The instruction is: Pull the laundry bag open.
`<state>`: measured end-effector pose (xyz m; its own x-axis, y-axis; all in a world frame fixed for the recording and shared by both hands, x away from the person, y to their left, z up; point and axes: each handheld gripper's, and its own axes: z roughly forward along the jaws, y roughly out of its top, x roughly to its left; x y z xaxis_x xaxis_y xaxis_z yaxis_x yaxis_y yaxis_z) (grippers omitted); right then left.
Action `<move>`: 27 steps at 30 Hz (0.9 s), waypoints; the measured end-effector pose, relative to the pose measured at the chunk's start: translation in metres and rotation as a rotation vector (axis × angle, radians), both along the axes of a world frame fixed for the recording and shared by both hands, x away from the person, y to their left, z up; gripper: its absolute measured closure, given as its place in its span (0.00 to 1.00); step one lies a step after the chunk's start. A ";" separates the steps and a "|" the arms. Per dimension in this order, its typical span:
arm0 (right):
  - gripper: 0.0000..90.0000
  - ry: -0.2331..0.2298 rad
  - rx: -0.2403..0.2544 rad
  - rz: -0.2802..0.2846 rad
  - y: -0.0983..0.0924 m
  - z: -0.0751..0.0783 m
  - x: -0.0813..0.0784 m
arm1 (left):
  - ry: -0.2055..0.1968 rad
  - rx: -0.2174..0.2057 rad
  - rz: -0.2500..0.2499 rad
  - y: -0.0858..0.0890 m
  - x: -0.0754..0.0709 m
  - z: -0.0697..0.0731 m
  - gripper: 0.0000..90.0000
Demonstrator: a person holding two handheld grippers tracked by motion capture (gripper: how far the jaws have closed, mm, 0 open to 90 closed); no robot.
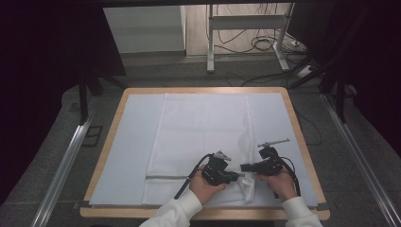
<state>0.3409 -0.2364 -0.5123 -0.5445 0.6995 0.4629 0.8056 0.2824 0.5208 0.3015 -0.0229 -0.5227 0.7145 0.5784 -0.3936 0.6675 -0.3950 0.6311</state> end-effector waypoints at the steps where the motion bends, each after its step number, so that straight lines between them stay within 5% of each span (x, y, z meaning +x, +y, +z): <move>1: 0.98 0.000 0.000 0.000 0.000 0.000 0.000 | 0.006 -0.001 0.000 0.001 0.000 -0.001 0.97; 27: 0.98 -0.009 -0.007 0.001 -0.001 -0.001 0.000 | 0.022 -0.006 0.021 0.014 0.001 -0.006 0.97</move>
